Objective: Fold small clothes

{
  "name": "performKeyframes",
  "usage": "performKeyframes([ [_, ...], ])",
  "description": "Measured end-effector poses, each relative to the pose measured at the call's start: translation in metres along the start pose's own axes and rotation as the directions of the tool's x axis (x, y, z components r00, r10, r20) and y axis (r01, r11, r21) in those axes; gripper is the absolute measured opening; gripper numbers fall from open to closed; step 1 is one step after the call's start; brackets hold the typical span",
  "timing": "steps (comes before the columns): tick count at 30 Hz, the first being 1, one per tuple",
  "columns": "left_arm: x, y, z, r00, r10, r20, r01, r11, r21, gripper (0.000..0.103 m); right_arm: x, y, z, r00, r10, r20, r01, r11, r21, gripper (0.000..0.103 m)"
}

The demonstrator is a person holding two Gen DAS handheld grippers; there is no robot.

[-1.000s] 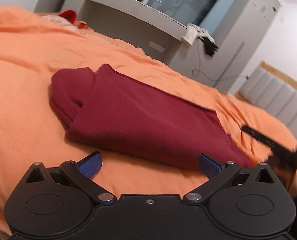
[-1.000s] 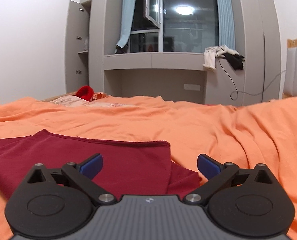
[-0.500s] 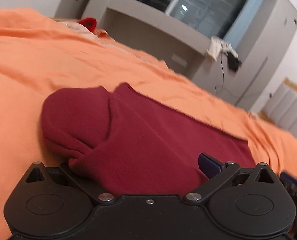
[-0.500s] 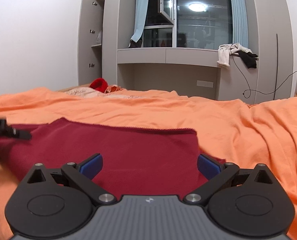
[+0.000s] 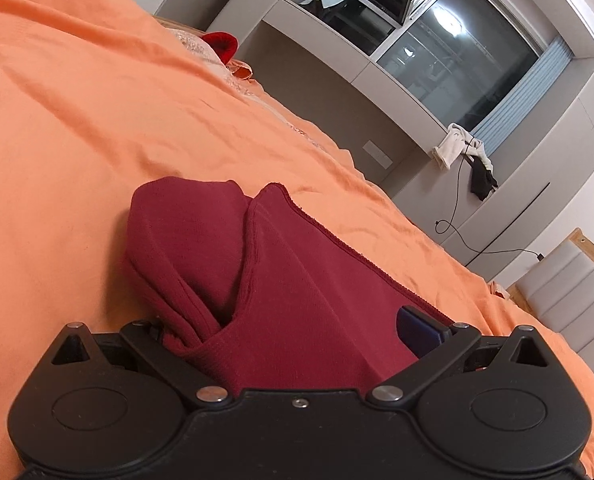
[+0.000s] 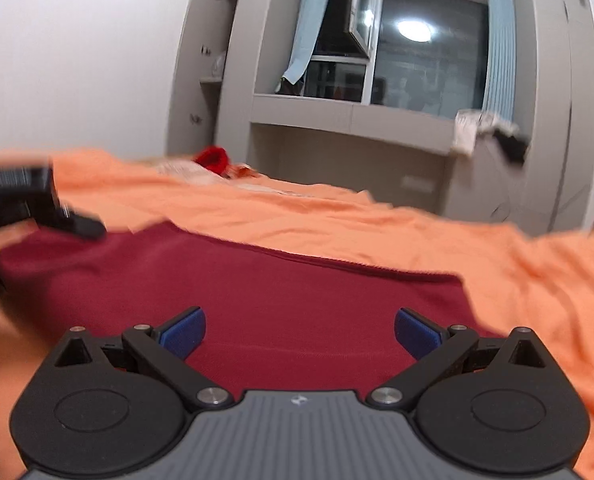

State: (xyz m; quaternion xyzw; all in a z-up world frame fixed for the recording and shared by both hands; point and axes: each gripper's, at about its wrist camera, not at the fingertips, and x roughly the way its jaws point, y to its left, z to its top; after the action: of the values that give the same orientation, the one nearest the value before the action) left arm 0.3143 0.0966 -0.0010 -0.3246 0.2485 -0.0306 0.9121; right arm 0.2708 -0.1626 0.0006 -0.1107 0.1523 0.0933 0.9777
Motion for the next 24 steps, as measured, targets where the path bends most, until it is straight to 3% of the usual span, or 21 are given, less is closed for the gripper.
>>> performKeyframes([
  [2,0.0,0.0,0.0,1.0,-0.001,-0.004,0.001,1.0,0.004,0.102,0.005,0.015,-0.004,0.999,-0.049,0.002,0.049,0.997,-0.064,0.103],
  [7,0.0,0.002,-0.001,1.0,0.0,-0.005,0.0,1.0,0.026,0.102,0.009,0.031,-0.014,0.999,-0.047,0.007,0.048,0.992,-0.115,0.103],
  [13,0.002,-0.003,-0.008,1.0,0.019,-0.004,-0.018,0.995,0.095,0.102,0.017,0.024,-0.025,1.0,0.004,-0.031,-0.006,0.998,-0.061,0.103],
  [24,0.002,-0.002,-0.011,1.0,0.017,-0.003,-0.017,0.991,0.131,0.102,0.013,0.03,-0.03,1.0,-0.02,-0.004,0.02,0.997,-0.077,0.103],
])
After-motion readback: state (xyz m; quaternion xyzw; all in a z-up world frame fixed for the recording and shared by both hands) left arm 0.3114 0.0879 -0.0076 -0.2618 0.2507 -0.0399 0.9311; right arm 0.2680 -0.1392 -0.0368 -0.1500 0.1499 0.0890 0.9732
